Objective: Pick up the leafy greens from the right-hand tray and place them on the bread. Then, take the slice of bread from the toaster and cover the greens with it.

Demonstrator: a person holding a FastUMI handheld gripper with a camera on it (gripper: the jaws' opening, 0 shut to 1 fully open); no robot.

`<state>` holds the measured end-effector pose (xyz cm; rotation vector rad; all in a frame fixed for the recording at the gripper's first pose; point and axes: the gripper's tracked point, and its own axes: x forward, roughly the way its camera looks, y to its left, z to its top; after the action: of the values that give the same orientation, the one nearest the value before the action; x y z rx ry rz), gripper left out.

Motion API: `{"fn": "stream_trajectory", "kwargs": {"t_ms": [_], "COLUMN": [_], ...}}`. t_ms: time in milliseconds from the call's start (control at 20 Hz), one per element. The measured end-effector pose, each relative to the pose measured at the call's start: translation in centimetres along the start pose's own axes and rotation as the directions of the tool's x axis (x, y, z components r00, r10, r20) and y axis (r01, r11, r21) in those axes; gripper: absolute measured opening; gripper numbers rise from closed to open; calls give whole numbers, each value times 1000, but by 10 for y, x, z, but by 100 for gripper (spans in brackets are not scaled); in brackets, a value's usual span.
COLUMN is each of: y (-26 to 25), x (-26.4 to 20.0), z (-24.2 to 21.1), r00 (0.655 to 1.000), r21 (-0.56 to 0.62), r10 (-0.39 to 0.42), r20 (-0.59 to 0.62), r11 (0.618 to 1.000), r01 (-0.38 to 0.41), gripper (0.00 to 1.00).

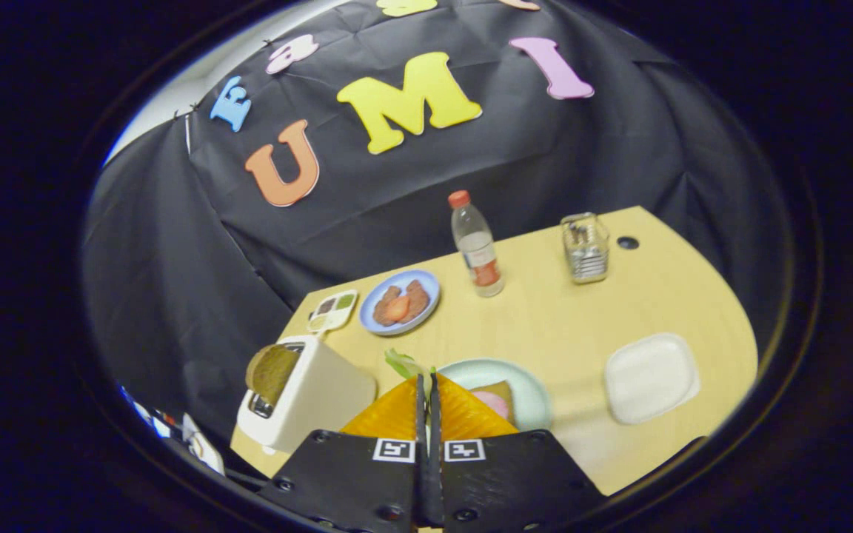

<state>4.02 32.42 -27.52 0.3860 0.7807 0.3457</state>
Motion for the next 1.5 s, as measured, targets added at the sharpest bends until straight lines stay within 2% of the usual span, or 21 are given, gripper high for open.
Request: {"fn": "stream_trajectory", "kwargs": {"t_ms": [150, 350, 550, 900, 1000, 1250, 1350, 1500], "y": [23, 6, -41, -83, -90, -108, -110, -104], "x": [20, 38, 42, 54, 53, 41, 26, -3], "z": [-23, -41, -35, -43, -44, -26, -14, 10], "r00": [998, 996, 994, 983, 980, 969, 964, 957], "r21": [70, 164, 136, 81, 24, -47, -47, -58], "r10": [33, 16, -92, -162, -181, -245, -267, -286], "r20": [-49, -90, -64, -88, -88, -38, -8, 59], "r11": [997, 987, 986, 982, 983, 969, 963, 956], "r01": [-29, -1, 100, 169, 183, 243, 266, 289], "gripper": [0, 0, 0, 5, 18, 65, 77, 86]}}
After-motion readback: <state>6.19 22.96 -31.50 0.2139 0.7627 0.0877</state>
